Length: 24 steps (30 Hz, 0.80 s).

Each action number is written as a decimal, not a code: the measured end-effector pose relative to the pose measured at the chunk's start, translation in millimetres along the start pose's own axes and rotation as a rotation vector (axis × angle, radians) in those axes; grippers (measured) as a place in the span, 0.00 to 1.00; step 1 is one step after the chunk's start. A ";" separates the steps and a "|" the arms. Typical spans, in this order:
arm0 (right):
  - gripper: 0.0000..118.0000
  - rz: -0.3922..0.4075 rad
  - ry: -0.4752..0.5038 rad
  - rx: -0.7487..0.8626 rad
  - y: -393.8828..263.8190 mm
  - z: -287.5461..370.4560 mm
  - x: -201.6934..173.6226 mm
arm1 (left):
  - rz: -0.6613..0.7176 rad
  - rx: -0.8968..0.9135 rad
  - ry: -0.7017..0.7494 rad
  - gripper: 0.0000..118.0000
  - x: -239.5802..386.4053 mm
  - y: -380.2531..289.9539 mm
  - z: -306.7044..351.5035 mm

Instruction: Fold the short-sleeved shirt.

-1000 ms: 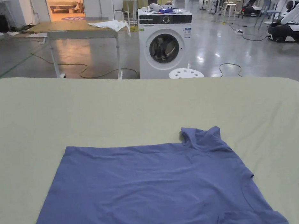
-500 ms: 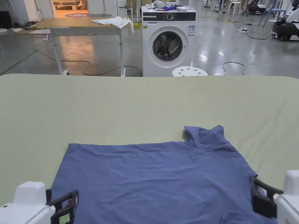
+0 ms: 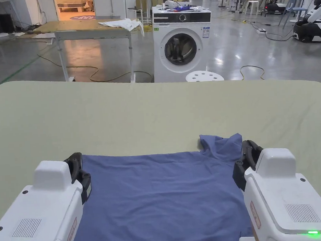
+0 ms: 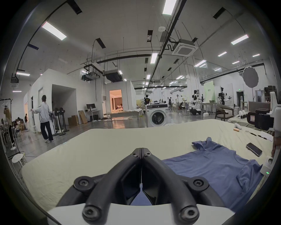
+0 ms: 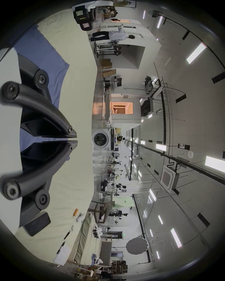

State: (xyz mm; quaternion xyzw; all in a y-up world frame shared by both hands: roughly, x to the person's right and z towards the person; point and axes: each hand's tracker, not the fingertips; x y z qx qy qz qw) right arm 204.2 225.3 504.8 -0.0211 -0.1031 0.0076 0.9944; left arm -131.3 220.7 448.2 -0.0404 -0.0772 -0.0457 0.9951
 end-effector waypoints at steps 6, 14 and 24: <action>0.01 0.029 -0.004 0.022 -3.1 7.7 -4.8 | -0.025 -0.091 -0.013 0.00 -18.7 -1.3 11.3; 0.01 0.016 0.044 -0.040 -16.4 10.9 -5.3 | 0.131 -0.381 -0.090 0.00 -81.5 -28.6 39.5; 0.01 0.009 0.082 -0.126 -39.3 4.7 -13.6 | 0.266 -0.795 -0.036 0.59 -127.3 -92.9 61.6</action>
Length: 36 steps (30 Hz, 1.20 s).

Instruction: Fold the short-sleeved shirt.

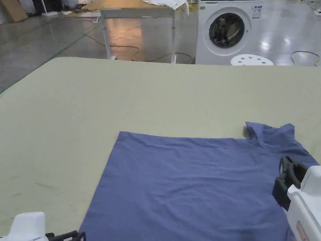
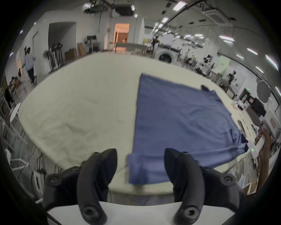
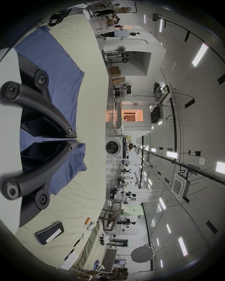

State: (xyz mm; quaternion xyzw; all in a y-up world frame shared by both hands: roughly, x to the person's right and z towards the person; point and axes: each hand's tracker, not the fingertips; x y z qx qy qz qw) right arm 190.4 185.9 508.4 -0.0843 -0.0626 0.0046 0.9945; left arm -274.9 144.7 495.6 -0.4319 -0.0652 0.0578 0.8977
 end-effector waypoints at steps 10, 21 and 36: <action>0.01 0.001 0.009 -0.070 -13.5 -3.4 2.8 | -0.045 -0.088 0.133 0.51 8.6 -12.4 -40.7; 0.02 0.033 -0.027 -0.242 -17.1 16.5 49.1 | -0.152 -0.121 0.079 0.01 31.8 -8.9 -36.6; 0.59 0.093 -0.076 -0.830 -75.1 72.6 138.7 | -0.160 -0.078 0.039 0.01 42.0 0.9 -16.7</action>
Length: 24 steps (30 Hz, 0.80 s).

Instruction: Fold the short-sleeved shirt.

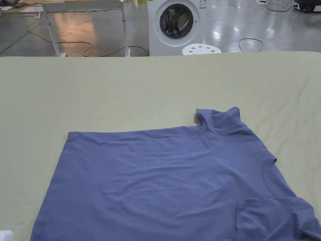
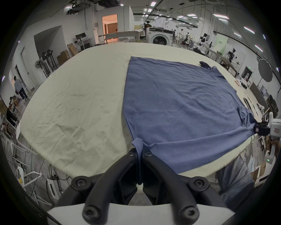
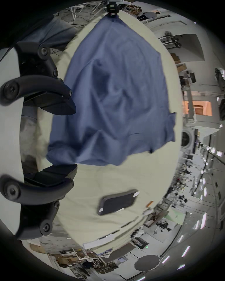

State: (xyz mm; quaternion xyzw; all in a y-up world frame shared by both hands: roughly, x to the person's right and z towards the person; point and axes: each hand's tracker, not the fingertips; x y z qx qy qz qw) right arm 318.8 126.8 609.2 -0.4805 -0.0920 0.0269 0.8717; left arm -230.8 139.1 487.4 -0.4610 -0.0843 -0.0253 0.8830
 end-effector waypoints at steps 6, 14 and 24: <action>0.51 -0.005 0.013 -0.006 -11.1 -14.9 -2.8 | 0.019 -0.028 0.020 0.01 -10.2 -9.5 -2.7; 0.10 0.014 0.073 0.026 0.8 -4.3 -7.8 | 0.068 -0.021 -0.005 0.01 -12.4 -10.8 -1.0; 0.10 -0.119 0.153 0.172 45.5 31.5 20.8 | 0.161 0.107 -0.095 0.01 -27.2 23.4 18.2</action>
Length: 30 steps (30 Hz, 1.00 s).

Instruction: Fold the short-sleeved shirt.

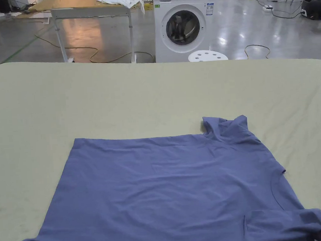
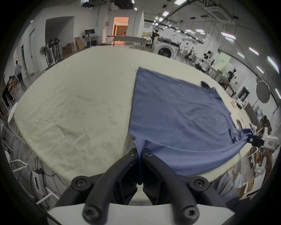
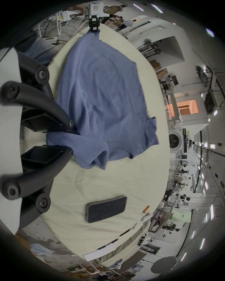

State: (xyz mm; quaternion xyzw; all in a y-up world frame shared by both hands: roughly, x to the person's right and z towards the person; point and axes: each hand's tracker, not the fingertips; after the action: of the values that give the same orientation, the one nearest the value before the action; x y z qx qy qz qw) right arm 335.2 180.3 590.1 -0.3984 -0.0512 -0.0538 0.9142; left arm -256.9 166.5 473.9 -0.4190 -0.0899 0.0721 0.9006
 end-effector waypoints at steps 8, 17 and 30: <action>0.10 -0.005 -0.001 0.085 67.8 -32.7 -3.9 | -0.016 0.125 -0.003 0.01 13.3 70.8 -24.8; 0.10 -0.012 -0.036 0.030 124.3 -121.0 -4.0 | 0.025 0.072 0.045 0.01 15.8 124.0 -109.3; 0.49 0.017 -0.129 0.023 120.0 -163.9 -11.4 | 0.020 0.035 0.110 0.44 9.2 127.0 -144.7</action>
State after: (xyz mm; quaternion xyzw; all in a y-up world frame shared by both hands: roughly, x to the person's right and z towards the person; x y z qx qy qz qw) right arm 349.0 141.8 390.8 -0.3910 -0.1072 -0.0197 0.9139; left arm -222.7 142.1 285.8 -0.4075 -0.0350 0.0596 0.9106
